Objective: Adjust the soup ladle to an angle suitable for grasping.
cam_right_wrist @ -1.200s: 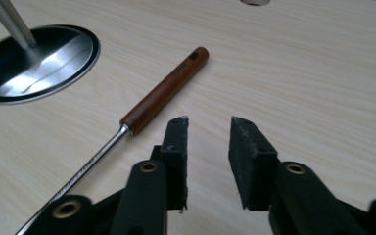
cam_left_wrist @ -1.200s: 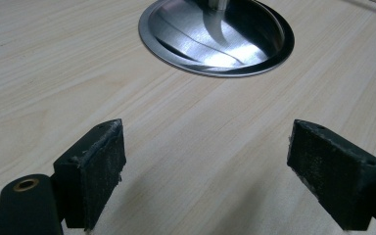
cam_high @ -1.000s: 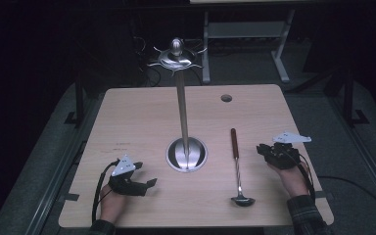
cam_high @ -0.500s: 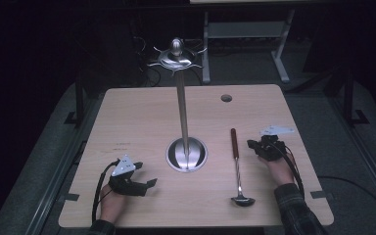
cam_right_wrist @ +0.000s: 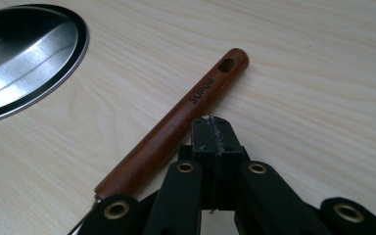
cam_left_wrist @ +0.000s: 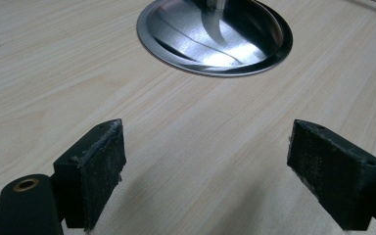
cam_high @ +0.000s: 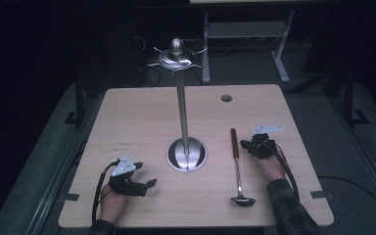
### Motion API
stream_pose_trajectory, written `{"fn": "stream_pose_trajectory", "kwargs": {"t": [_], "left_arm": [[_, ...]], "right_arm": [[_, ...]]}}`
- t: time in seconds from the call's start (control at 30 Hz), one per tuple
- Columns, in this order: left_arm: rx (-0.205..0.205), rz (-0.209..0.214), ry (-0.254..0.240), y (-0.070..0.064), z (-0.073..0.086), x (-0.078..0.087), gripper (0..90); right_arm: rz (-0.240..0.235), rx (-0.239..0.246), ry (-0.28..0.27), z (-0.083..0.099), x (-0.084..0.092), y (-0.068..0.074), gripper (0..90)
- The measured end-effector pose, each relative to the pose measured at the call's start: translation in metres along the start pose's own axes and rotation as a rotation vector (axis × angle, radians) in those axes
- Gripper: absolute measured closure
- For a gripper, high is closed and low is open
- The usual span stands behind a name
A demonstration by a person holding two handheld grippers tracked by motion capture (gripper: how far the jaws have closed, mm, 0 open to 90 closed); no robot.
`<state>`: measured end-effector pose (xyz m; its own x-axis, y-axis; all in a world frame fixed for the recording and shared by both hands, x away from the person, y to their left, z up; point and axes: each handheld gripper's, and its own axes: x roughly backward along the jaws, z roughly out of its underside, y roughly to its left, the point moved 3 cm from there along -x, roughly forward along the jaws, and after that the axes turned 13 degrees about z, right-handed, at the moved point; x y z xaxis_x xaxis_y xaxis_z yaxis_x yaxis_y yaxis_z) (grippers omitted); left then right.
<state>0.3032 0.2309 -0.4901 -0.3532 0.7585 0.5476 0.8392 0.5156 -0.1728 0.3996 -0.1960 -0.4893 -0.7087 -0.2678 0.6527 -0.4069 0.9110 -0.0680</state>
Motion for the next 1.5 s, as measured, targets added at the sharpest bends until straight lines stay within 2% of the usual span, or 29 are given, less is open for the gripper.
{"fn": "stream_pose_trajectory", "kwargs": {"t": [0.33, 0.63, 0.77, 1.1, 1.2, 1.5], "left_arm": [[-0.003, 0.001, 0.003, 0.0, 0.0, 0.0, 14.2], [-0.006, 0.002, 0.006, 0.0, 0.0, 0.0, 14.2], [-0.007, 0.002, 0.006, 0.0, 0.0, -0.001, 14.2], [-0.007, 0.003, 0.008, 0.0, 0.0, -0.001, 14.2], [-0.008, 0.003, 0.008, 0.0, 0.0, -0.001, 14.2], [-0.008, 0.003, 0.009, 0.0, 0.0, -0.001, 14.2]], "right_arm": [[-0.03, 0.021, 0.024, 0.001, -0.005, 0.01, 89.9], [-0.052, 0.046, 0.024, -0.001, -0.005, 0.017, 90.0], [-0.069, 0.046, 0.033, -0.002, -0.004, 0.023, 90.0], [-0.111, 0.095, 0.034, -0.005, -0.005, 0.037, 90.0], [-0.123, 0.092, 0.045, -0.005, -0.005, 0.041, 90.0], [-0.164, 0.129, 0.037, -0.008, -0.005, 0.055, 90.0]]}}
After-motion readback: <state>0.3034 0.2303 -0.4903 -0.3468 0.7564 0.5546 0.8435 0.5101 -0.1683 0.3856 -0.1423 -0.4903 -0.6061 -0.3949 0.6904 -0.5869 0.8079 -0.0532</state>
